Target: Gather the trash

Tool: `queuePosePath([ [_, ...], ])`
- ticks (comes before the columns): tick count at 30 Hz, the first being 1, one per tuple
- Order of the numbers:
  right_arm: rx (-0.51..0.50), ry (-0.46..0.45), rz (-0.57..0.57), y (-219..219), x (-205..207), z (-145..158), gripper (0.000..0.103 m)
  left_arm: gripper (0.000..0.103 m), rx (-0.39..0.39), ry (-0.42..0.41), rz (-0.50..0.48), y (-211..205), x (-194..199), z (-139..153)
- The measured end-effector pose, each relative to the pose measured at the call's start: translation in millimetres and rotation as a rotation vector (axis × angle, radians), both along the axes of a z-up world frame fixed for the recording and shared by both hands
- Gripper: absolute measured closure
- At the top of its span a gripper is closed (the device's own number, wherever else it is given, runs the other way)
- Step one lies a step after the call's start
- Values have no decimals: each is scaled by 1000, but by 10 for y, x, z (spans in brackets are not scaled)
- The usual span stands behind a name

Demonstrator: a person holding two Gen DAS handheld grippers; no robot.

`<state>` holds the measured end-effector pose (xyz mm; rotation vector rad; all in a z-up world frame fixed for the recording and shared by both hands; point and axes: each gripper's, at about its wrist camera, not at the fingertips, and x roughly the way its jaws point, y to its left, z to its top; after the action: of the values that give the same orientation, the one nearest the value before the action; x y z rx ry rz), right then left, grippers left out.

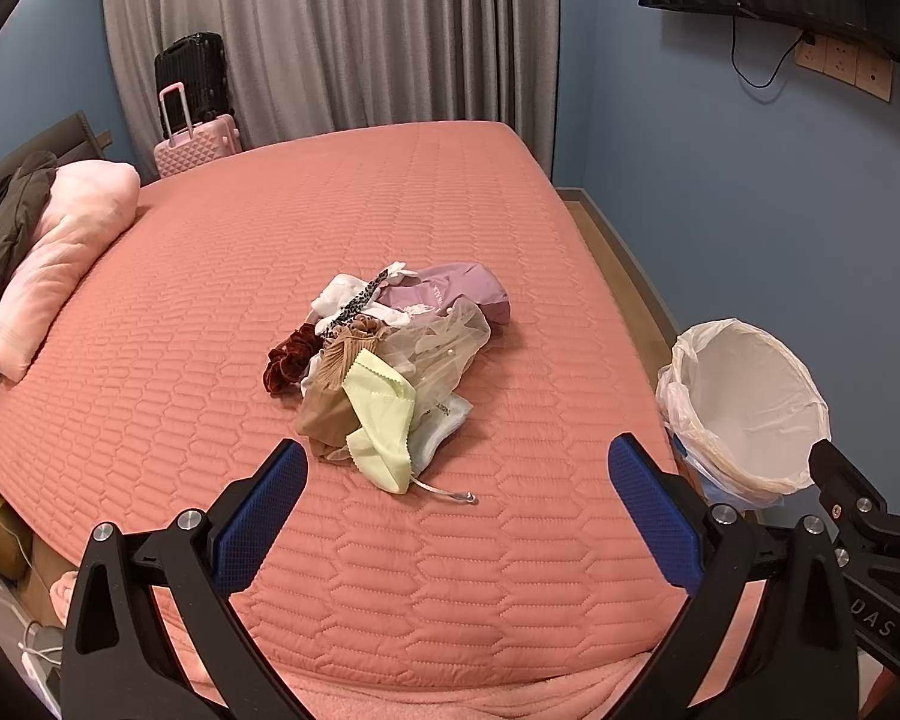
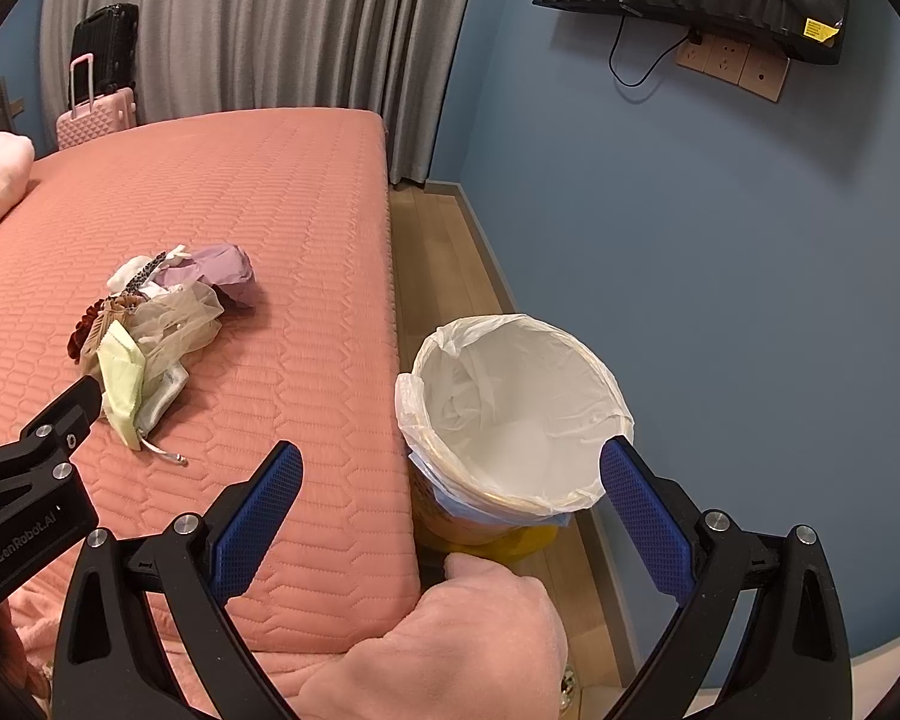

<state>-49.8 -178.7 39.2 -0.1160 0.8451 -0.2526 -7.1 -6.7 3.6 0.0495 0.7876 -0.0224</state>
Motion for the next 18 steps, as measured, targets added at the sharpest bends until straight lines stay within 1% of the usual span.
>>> queuePosePath([
  [18,1,-3,1,-8,19,22,7,7,-5,-4,8,19,-14,15],
])
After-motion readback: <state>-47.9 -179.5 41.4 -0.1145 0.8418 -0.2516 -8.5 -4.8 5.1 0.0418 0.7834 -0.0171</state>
